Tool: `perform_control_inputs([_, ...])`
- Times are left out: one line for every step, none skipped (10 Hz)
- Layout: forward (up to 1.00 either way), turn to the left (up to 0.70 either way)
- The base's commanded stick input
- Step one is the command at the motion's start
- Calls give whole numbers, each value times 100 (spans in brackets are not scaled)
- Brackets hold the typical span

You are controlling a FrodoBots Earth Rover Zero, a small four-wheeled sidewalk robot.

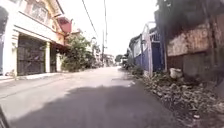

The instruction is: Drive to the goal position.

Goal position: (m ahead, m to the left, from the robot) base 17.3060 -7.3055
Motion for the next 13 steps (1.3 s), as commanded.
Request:
perform_control_inputs([70, 0])
perform_control_inputs([70, 0])
perform_control_inputs([70, 0])
perform_control_inputs([70, 0])
perform_control_inputs([70, 0])
perform_control_inputs([70, 0])
perform_control_inputs([70, 0])
perform_control_inputs([70, 0])
perform_control_inputs([70, 0])
perform_control_inputs([70, 0])
perform_control_inputs([70, 0])
perform_control_inputs([70, 0])
perform_control_inputs([70, 0])
